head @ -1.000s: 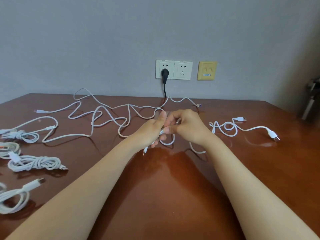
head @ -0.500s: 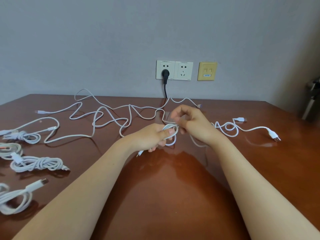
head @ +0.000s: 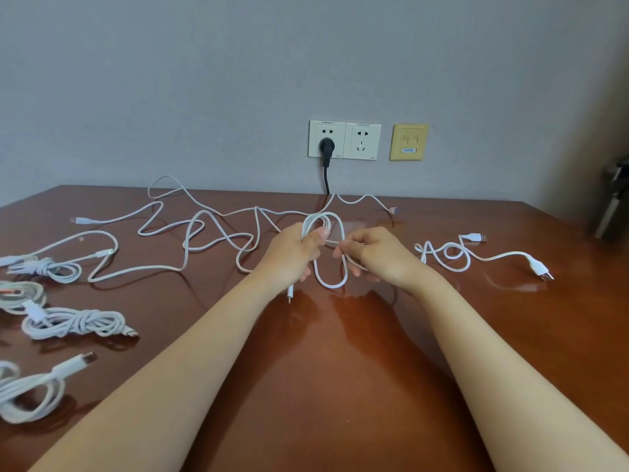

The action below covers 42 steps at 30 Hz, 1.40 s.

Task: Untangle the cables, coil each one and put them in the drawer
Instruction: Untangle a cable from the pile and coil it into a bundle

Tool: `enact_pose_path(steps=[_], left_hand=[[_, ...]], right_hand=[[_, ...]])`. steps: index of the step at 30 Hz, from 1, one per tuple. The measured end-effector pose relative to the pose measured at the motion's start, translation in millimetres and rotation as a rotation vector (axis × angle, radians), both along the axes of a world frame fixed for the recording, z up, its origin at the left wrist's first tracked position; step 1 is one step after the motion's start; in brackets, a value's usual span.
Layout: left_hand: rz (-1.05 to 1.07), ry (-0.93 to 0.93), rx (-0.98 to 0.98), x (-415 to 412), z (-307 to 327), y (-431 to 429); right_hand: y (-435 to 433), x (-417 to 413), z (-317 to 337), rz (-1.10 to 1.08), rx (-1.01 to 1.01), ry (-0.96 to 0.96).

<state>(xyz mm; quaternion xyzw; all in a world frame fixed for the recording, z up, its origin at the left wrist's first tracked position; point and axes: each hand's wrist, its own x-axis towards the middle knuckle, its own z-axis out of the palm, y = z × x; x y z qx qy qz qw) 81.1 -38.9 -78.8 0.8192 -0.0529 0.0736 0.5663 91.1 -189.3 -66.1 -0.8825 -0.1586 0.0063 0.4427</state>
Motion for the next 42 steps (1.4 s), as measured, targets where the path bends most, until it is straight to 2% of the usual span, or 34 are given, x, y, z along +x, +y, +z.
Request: enact_pose_path(steps=[3, 6, 11, 15, 19, 22, 25, 28, 32, 36, 39, 42], left_hand=[[0.026, -0.044, 0.033, 0.8, -1.9, -3.1], [0.059, -0.01, -0.007, 0.8, -2.1, -4.1], [0.128, -0.003, 0.073, 0.1, -6.0, -8.3], [0.155, 0.018, -0.022, 0.8, -4.4, -7.7], [0.155, 0.049, -0.301, -0.3, 2.5, -10.3], [0.211, 0.062, -0.394, 1.6, 10.1, -3.4], [0.228, 0.125, -0.373, 1.0, 12.7, 9.5], [0.195, 0.15, -0.333, -1.0, 13.7, 8.1], [0.131, 0.188, -0.215, -5.3, 15.0, -1.1], [0.019, 0.221, -0.102, -8.0, 14.9, 0.4], [-0.066, 0.233, -0.06, -11.2, 16.2, -4.1], [-0.119, 0.239, -0.058, -12.5, 14.6, -5.6]], right_hand=[[6.5, -4.6, 0.4, -0.03, -0.123, -0.083], [10.3, -9.9, 1.9, 0.014, -0.266, -0.134], [14.2, -19.0, 7.8, 0.078, -0.593, -0.196], [19.3, -20.4, 5.7, 0.103, -0.659, -0.317], [20.4, -21.6, 5.6, 0.142, -0.54, -0.375], [15.9, -19.6, 9.4, 0.145, -0.137, -0.246], [5.6, -11.4, 14.7, 0.14, 0.281, -0.076], [2.4, -8.0, 15.4, 0.199, 0.442, 0.091], [0.4, -9.1, 16.3, 0.202, 0.484, 0.106], [0.5, -10.1, 15.1, 0.191, 0.324, -0.037], [3.1, -7.7, 10.3, 0.162, 0.312, -0.13], [6.1, -8.2, 5.1, 0.109, 0.144, -0.232]])
